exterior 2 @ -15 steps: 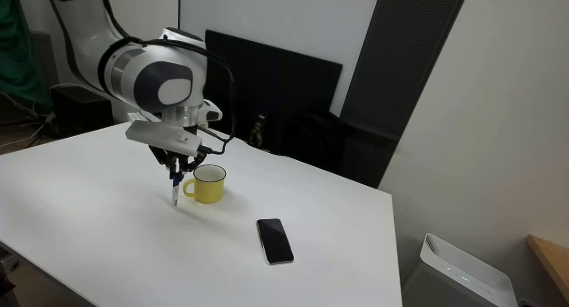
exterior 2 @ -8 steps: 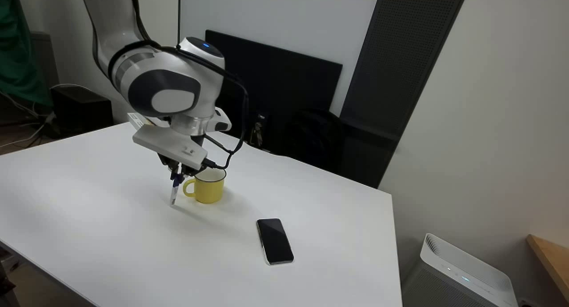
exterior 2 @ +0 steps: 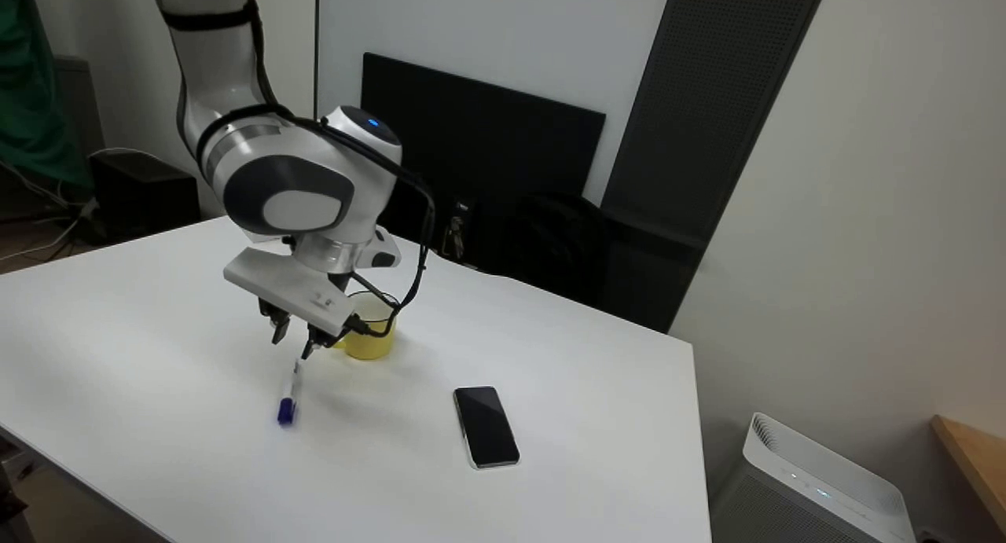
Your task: Take the pen out of the cup and put it on the table
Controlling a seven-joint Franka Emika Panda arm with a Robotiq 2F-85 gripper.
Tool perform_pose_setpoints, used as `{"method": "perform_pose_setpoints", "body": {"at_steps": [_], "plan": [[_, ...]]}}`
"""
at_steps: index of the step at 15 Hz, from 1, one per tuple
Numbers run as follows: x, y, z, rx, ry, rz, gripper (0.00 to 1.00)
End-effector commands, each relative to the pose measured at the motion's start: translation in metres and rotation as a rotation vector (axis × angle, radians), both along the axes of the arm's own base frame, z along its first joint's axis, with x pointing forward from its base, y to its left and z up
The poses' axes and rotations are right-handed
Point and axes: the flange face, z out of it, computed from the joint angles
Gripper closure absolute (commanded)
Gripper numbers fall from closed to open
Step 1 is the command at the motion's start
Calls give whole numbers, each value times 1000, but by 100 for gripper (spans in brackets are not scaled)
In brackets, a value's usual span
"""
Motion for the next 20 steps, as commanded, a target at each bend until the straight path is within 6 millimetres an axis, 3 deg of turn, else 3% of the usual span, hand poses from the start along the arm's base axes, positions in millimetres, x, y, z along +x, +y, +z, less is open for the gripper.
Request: {"method": "perform_pose_setpoints", "body": {"at_steps": [1, 4, 5, 11, 20], "plan": [[-5, 2, -21, 8, 54, 21, 22], [-9, 4, -31, -3, 87, 42, 2], [-11, 4, -32, -22, 102, 58, 1], [-8, 5, -24, -299, 203, 62, 0], [18, 43, 13, -425, 118, -277, 0]]}}
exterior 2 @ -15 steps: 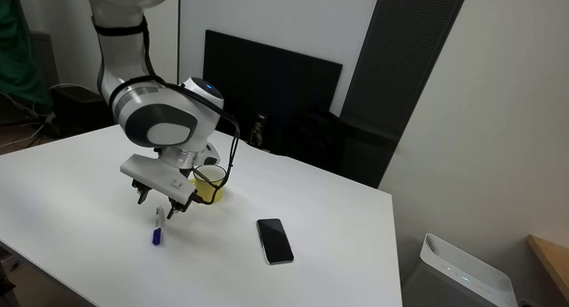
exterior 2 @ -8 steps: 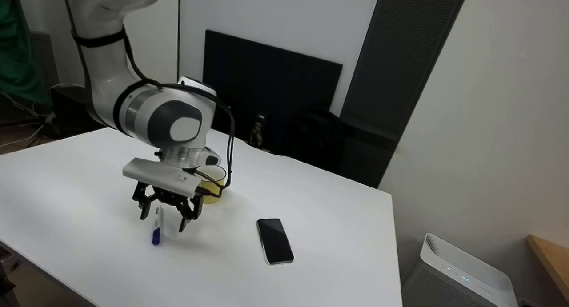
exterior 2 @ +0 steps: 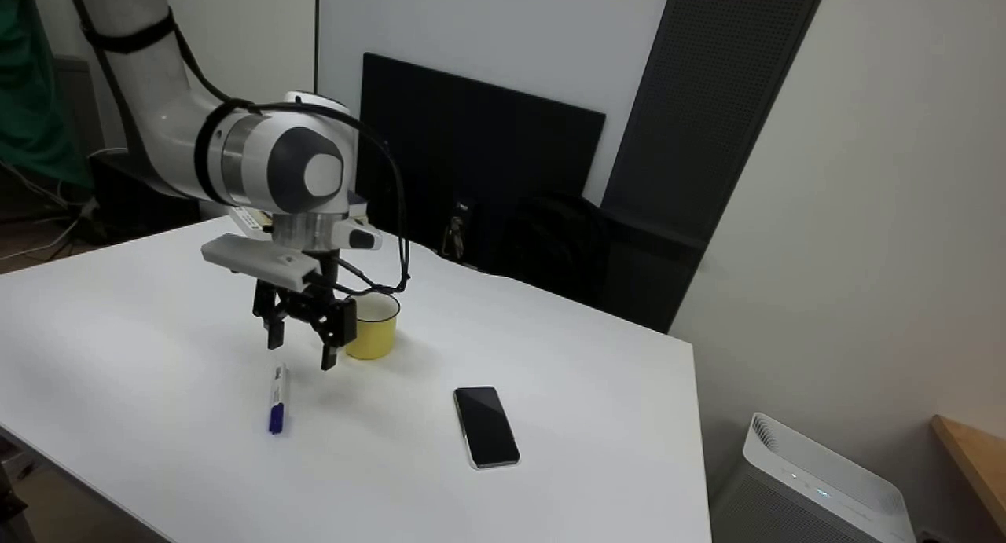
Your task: Take the pen out of the cup and put it on the table
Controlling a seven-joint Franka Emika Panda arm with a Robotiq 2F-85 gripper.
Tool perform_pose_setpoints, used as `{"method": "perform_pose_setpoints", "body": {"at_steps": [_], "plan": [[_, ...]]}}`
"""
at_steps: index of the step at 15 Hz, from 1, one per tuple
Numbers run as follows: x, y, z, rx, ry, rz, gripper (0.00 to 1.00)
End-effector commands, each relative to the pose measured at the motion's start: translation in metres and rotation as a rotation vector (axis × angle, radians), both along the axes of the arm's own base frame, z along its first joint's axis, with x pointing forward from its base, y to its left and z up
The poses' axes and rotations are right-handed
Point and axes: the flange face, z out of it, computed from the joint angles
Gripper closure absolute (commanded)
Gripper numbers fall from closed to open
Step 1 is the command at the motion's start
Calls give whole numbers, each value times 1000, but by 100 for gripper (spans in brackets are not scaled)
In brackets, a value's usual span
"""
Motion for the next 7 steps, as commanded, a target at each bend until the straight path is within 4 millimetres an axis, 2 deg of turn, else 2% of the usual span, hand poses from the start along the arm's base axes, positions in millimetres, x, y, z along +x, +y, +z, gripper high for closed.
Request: {"method": "perform_pose_setpoints", "body": {"at_steps": [1, 7], "plan": [[3, 3, 4, -13, -13, -21, 0], [5, 6, 8, -25, -30, -50, 0]]}}
